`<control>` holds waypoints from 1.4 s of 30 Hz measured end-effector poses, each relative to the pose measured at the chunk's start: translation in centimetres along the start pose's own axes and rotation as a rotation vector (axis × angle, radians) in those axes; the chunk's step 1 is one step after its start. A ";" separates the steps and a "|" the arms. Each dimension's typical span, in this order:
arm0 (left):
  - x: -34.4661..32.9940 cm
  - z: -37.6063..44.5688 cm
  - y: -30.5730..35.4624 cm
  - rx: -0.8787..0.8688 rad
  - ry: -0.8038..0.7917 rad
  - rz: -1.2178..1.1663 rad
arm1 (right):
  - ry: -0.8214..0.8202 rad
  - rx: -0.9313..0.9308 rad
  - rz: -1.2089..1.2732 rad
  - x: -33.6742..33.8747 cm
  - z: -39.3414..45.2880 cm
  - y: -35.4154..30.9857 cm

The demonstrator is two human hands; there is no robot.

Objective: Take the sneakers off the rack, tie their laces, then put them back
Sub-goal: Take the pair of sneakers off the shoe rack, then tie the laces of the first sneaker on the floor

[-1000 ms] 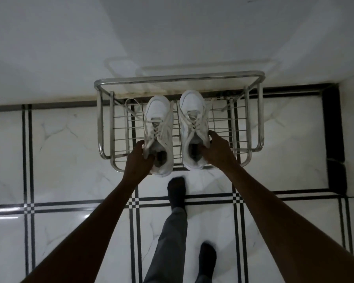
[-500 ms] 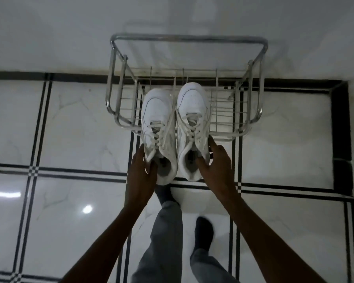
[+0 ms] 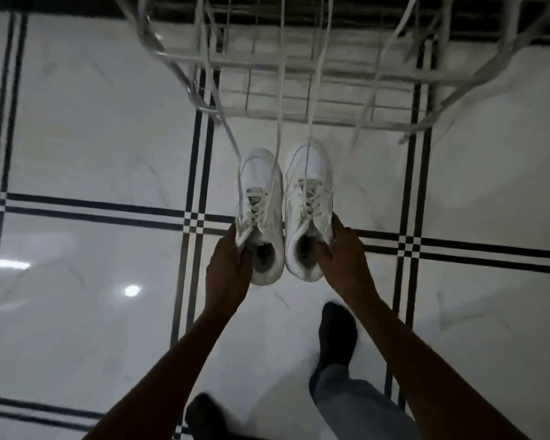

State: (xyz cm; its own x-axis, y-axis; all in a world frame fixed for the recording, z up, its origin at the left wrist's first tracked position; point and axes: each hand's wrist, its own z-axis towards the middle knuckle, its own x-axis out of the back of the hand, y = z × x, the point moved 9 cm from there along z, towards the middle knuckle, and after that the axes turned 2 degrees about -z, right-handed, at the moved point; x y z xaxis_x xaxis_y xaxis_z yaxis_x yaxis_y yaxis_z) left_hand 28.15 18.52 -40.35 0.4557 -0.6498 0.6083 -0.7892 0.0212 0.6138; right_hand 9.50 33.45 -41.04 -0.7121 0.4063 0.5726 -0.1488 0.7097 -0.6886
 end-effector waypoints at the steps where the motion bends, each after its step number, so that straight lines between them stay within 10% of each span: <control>1: -1.3 0.8 -1.6 -0.002 -0.017 -0.013 | -0.005 -0.009 -0.004 -1.5 0.7 1.5; 12: -11.0 6.9 -11.8 0.005 -0.162 -0.028 | -0.004 -0.170 -0.062 -9.8 4.4 12.5; 18: -8.6 7.0 -10.3 -0.127 -0.058 -0.171 | 0.406 0.138 -0.201 -6.8 1.4 5.0; 23: -7.5 8.4 -8.5 -0.235 -0.021 -0.249 | 0.077 0.204 -0.274 -12.6 4.9 1.9; 33: -6.3 9.8 -8.3 -0.465 0.087 -0.287 | -0.018 0.188 -0.225 -15.4 9.4 1.9; 42: -5.5 10.5 -7.6 -0.565 0.208 -0.034 | 0.213 0.236 -0.151 -14.4 8.6 0.8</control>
State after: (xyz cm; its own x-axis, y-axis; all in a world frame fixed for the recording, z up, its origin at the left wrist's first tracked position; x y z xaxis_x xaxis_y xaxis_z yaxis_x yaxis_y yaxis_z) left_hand 27.30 13.97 -53.62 0.5930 -0.4962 0.6342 -0.4574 0.4406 0.7724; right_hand 13.73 23.18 -53.69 -0.5145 0.4355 0.7387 -0.4134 0.6287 -0.6586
